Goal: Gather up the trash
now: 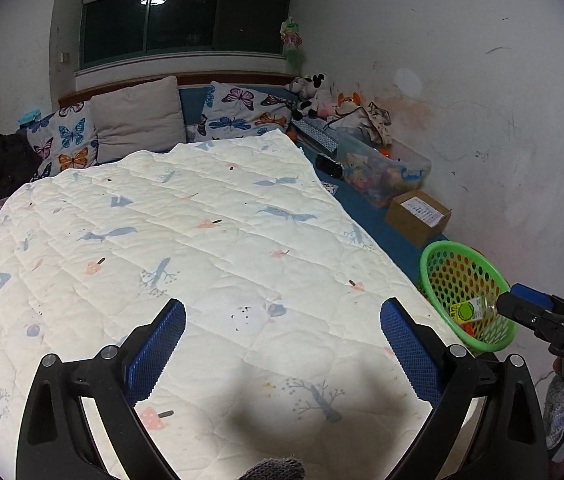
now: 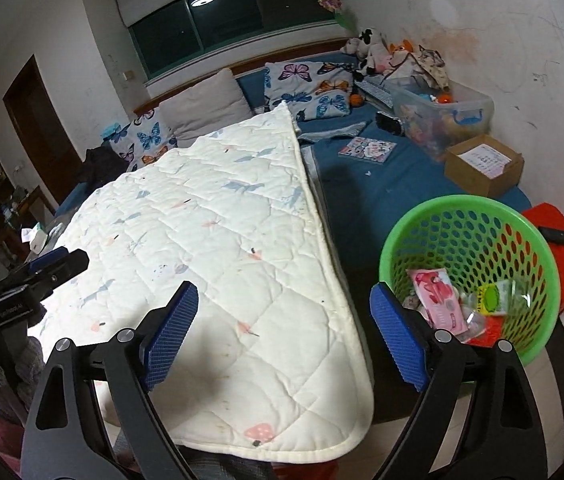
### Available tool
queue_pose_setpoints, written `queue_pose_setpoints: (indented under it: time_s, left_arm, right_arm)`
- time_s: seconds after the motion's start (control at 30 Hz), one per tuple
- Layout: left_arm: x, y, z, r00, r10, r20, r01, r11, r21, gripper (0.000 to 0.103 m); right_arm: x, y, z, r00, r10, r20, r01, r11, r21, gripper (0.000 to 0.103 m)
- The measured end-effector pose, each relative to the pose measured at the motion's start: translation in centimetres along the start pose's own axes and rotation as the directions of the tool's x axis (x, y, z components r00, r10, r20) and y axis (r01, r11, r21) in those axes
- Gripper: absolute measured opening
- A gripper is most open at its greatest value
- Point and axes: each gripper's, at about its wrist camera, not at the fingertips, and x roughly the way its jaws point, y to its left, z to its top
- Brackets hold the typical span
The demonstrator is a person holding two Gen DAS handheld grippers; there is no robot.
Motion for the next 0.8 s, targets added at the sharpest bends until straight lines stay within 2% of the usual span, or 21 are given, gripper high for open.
queue_pose_setpoints:
  time_s: [0.8]
  left_arm:
    - [-0.7,0.7,-0.7,1.000,0.007,-0.003,-0.007,1.000,-0.018,0.095]
  right_arm:
    - [0.2,1.3,-0.5,1.000,-0.006,-0.010,0.006,0.999,-0.031,0.089]
